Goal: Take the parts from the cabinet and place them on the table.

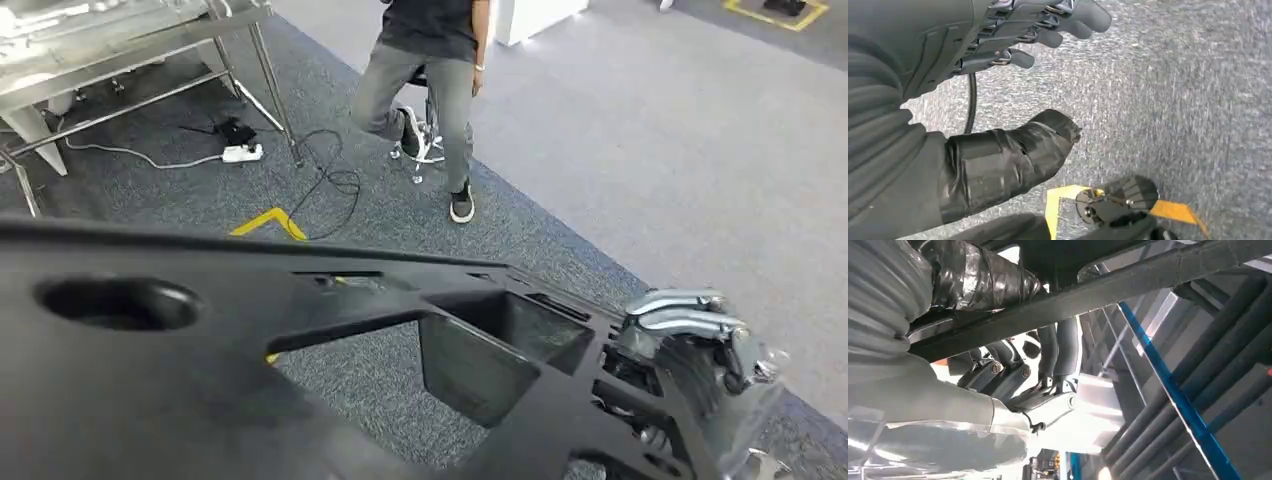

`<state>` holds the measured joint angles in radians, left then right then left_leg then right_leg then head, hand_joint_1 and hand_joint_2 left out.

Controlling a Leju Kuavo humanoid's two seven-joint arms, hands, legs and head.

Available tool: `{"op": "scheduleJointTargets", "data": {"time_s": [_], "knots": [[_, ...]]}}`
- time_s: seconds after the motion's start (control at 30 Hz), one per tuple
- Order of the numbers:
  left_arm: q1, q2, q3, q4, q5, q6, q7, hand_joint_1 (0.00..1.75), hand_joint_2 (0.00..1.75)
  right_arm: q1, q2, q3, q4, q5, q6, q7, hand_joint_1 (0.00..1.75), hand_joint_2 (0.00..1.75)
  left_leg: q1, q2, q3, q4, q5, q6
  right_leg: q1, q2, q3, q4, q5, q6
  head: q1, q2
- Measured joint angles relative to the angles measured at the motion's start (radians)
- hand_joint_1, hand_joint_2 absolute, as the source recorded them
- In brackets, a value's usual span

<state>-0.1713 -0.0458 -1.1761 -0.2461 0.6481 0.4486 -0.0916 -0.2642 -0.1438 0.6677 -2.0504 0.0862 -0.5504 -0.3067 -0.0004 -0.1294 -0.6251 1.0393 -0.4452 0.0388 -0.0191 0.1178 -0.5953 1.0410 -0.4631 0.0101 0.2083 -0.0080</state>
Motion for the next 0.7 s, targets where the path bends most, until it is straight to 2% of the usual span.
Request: {"op": "scheduleJointTargets", "data": {"time_s": [0.03,0.07,0.1,0.13,0.17,0.2,0.23,0.27,0.3,0.33,0.37,0.4,0.43,0.47,0.53,0.6,0.63,0.67,0.7], "knots": [[-0.001,0.000,0.000,0.000,-0.001,0.000,0.001,0.00,1.75,0.000,-0.002,-0.002,0.000,0.000,0.000,-0.001,1.75,1.75,0.012,-0.009,-0.005,-0.005,0.004,-0.010,0.007,-0.013,0.000,0.001,0.000,-0.002,-0.006,0.000],[-0.001,0.000,-0.001,0.000,-0.001,-0.001,0.005,0.00,1.75,0.000,-0.004,-0.002,-0.001,-0.005,0.000,-0.001,1.75,1.75,0.012,-0.025,-0.005,-0.011,0.006,-0.018,0.013,-0.023,0.002,0.002,-0.001,-0.006,-0.010,0.000],[-0.001,0.001,-0.001,0.000,0.001,-0.001,0.013,0.00,1.75,-0.001,-0.004,-0.003,-0.001,-0.017,0.002,-0.003,1.75,1.75,0.008,-0.039,-0.009,-0.013,0.008,-0.025,0.002,-0.037,0.009,-0.008,0.002,-0.012,-0.012,0.000],[0.000,0.003,-0.001,0.000,0.003,0.003,0.015,0.00,1.75,-0.004,-0.004,-0.004,0.000,-0.033,0.009,-0.008,1.75,1.75,0.007,-0.008,-0.006,-0.007,0.003,-0.027,-0.005,-0.060,0.019,-0.019,0.005,-0.017,-0.015,0.000],[-0.001,0.001,-0.001,0.000,0.005,0.006,0.015,0.00,1.75,-0.004,-0.003,-0.005,0.000,-0.050,0.017,-0.013,1.75,1.75,-0.002,0.059,-0.015,0.017,-0.012,-0.034,-0.004,-0.070,0.026,-0.025,0.004,-0.020,-0.027,0.000],[-0.005,0.001,-0.001,0.000,0.013,0.007,0.007,0.00,1.75,-0.004,-0.004,-0.009,0.002,-0.064,0.024,-0.020,1.75,1.75,0.003,0.096,-0.047,0.077,-0.045,-0.042,-0.002,-0.090,0.031,-0.026,0.001,-0.027,-0.041,0.000],[-0.007,0.001,-0.001,0.000,0.020,0.007,-0.001,0.00,1.75,-0.004,-0.004,-0.014,0.007,-0.081,0.033,-0.029,1.75,1.75,0.009,0.112,-0.092,0.160,-0.083,-0.049,0.000,-0.109,0.033,-0.025,-0.002,-0.030,-0.049,0.000],[-0.006,0.001,-0.001,0.000,0.029,0.007,-0.009,0.00,1.75,-0.003,-0.004,-0.016,0.013,-0.096,0.040,-0.037,1.75,1.75,0.013,0.117,-0.133,0.232,-0.109,-0.054,0.001,-0.128,0.034,-0.025,-0.006,-0.031,-0.055,0.000],[-0.004,0.001,-0.001,0.000,0.039,0.006,-0.014,0.00,1.75,-0.003,-0.004,-0.016,0.017,-0.106,0.044,-0.042,1.75,1.75,0.015,0.118,-0.153,0.266,-0.113,-0.057,0.001,-0.140,0.036,-0.025,-0.008,-0.030,-0.056,0.000],[0.003,0.001,-0.001,0.000,0.052,0.008,-0.020,0.00,1.75,-0.004,-0.004,-0.016,0.023,-0.116,0.051,-0.048,1.75,1.75,0.016,0.120,-0.155,0.264,-0.095,-0.061,0.000,-0.157,0.040,-0.024,-0.013,-0.029,-0.059,0.000],[0.010,0.001,-0.001,0.000,0.056,0.016,-0.021,0.00,1.75,-0.005,-0.003,-0.016,0.029,-0.124,0.055,-0.054,1.75,1.75,0.017,0.125,-0.128,0.207,-0.054,-0.063,0.000,-0.172,0.045,-0.023,-0.018,-0.027,-0.068,0.000],[0.015,0.001,-0.001,0.000,0.056,0.027,-0.020,0.00,1.75,-0.006,-0.003,-0.016,0.033,-0.132,0.060,-0.059,1.75,1.75,0.017,0.134,-0.082,0.119,-0.006,-0.061,0.000,-0.185,0.051,-0.022,-0.024,-0.024,-0.076,0.000],[0.018,0.001,-0.001,0.000,0.058,0.029,-0.016,0.00,1.75,-0.008,-0.003,-0.017,0.037,-0.139,0.066,-0.062,1.75,1.75,0.015,0.162,-0.033,0.027,0.035,-0.056,0.001,-0.197,0.060,-0.022,-0.030,-0.021,-0.081,0.000],[0.018,0.002,-0.001,0.000,0.064,0.024,-0.007,0.00,1.75,-0.011,-0.002,-0.017,0.041,-0.148,0.069,-0.065,1.75,1.75,0.001,0.204,-0.009,-0.018,0.021,-0.045,0.005,-0.208,0.065,-0.023,-0.035,-0.016,-0.085,0.000],[0.019,0.006,0.000,0.000,0.071,0.013,0.001,0.00,1.75,-0.016,0.000,-0.017,0.050,-0.160,0.076,-0.072,1.75,1.75,-0.002,0.182,-0.012,-0.018,0.024,-0.027,0.009,-0.224,0.067,-0.024,-0.040,-0.007,-0.081,0.000],[0.029,0.011,0.000,0.000,0.074,0.004,0.002,0.00,1.75,-0.019,0.003,-0.017,0.060,-0.164,0.081,-0.077,1.75,1.75,-0.005,0.160,-0.014,-0.020,0.020,-0.017,0.013,-0.243,0.077,-0.029,-0.045,0.003,-0.081,0.000],[0.034,0.012,0.000,0.000,0.077,0.003,0.003,0.00,1.75,-0.024,0.007,-0.017,0.064,-0.164,0.082,-0.078,1.75,1.75,0.010,0.149,0.002,-0.034,0.026,-0.006,0.006,-0.230,0.080,-0.027,-0.054,0.013,-0.081,0.000],[0.036,0.013,0.001,0.000,0.077,0.003,0.003,0.00,1.75,-0.028,0.008,-0.017,0.068,-0.165,0.082,-0.079,1.75,1.75,0.008,0.137,0.007,-0.039,0.025,-0.005,0.003,-0.183,0.076,-0.004,-0.067,0.013,-0.077,0.000],[0.034,0.013,0.001,0.000,0.081,0.003,0.003,0.00,1.75,-0.030,0.008,-0.018,0.071,-0.166,0.082,-0.080,1.75,1.75,0.009,0.130,0.009,-0.039,0.024,0.003,0.001,-0.149,0.043,0.060,-0.102,0.013,-0.076,0.000]]}}
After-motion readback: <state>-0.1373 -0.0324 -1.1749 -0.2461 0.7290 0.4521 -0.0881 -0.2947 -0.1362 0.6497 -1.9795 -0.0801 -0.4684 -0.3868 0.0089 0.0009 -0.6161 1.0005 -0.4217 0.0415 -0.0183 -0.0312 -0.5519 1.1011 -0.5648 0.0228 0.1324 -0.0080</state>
